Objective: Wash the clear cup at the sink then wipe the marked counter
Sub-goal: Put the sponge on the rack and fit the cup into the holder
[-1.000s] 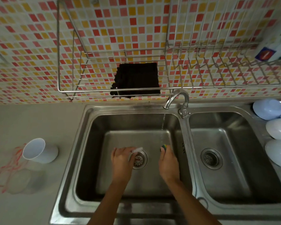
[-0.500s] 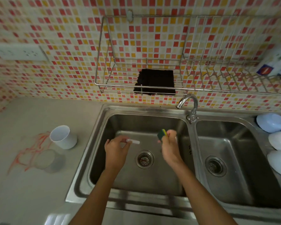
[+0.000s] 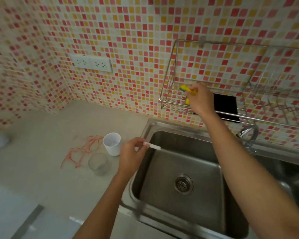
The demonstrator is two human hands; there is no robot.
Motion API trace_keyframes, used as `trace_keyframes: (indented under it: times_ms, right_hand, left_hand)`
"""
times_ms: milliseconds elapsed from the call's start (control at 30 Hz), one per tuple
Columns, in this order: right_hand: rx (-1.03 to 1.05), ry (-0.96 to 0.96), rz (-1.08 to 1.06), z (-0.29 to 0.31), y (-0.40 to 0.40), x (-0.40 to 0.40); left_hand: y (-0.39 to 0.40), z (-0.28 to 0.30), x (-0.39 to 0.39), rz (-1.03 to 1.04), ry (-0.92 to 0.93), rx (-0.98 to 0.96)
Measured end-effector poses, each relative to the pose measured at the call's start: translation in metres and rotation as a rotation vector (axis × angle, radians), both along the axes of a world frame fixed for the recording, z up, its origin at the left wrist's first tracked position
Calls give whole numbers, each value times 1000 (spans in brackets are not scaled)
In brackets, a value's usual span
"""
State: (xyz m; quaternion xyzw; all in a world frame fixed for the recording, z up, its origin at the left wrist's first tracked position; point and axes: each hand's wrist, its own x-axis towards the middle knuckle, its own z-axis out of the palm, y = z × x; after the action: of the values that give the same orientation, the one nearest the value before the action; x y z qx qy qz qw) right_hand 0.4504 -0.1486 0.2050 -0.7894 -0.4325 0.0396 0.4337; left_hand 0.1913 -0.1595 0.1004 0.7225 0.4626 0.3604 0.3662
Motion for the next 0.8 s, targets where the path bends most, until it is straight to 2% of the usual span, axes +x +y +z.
trace_keyframes:
  times_ms: [167,233,300,400,500,600,700,800]
  right_hand:
    - [-420,-129,-27,-12,38,11]
    - [-484,-132,-76,-13,42,3]
    - [-415,-231,-167,-12,38,-11]
    - [-18,-447,-221,-29,27,-37]
    - [249,-366,-121,-57,25,-83]
    - [319,-307,-26,-93,33,-134]
    - [194,-211,65,-134,50,-173]
    - [-102,-6,225,-181,67,-199]
  left_hand:
    - [22,-9,-31,4,-4,-43]
    - [36,-10,-42,-3,2,-32]
    - [53,-11,-54,7,-5,-13]
    - [86,-13,-79,54,13,40]
    - [123,-15,-106,77,66,55]
    - [156,-27,-123,33,216,71]
    - [179,-44,-126,-32,400,81]
    - [189,-55,-123,-105,491,60]
